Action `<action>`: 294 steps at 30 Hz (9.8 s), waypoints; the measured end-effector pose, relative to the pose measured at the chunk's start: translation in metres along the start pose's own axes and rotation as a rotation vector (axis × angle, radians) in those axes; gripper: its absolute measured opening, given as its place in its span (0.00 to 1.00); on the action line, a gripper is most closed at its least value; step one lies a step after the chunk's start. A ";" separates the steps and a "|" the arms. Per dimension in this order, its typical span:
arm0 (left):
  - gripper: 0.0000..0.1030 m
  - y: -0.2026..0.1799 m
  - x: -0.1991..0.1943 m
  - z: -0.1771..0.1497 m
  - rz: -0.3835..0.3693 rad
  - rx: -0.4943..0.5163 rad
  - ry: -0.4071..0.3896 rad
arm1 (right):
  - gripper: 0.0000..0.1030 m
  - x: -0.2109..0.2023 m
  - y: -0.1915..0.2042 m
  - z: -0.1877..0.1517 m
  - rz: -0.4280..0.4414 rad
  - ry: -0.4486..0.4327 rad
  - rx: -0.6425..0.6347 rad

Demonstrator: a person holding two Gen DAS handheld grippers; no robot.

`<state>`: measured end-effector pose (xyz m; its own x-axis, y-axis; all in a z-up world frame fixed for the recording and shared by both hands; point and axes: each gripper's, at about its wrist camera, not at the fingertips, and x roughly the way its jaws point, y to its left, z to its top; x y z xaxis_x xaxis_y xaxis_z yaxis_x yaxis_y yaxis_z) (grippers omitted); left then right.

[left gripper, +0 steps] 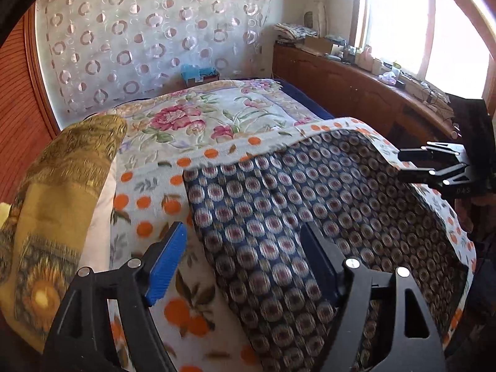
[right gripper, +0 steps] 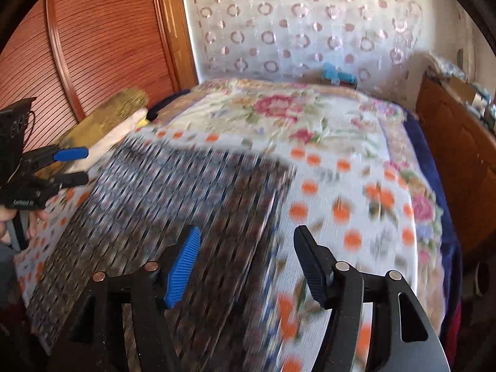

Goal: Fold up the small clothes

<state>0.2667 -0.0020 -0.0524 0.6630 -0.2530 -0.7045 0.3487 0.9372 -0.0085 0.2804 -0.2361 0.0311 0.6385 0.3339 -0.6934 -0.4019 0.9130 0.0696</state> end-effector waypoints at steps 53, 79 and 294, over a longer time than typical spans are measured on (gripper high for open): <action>0.04 -0.033 -0.088 0.001 -0.262 -0.162 -0.077 | 0.05 -0.072 0.043 -0.006 0.113 0.053 -0.054; 0.04 -0.046 -0.086 -0.057 -0.308 -0.172 -0.024 | 0.06 -0.080 0.108 -0.133 -0.003 0.167 0.158; 0.79 -0.064 -0.232 -0.060 0.231 -0.133 -0.364 | 0.70 -0.181 0.164 -0.135 -0.150 -0.483 0.095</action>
<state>0.0502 0.0108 0.0687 0.9117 -0.0790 -0.4033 0.0915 0.9957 0.0117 0.0104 -0.1789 0.0716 0.9240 0.2473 -0.2916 -0.2357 0.9689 0.0748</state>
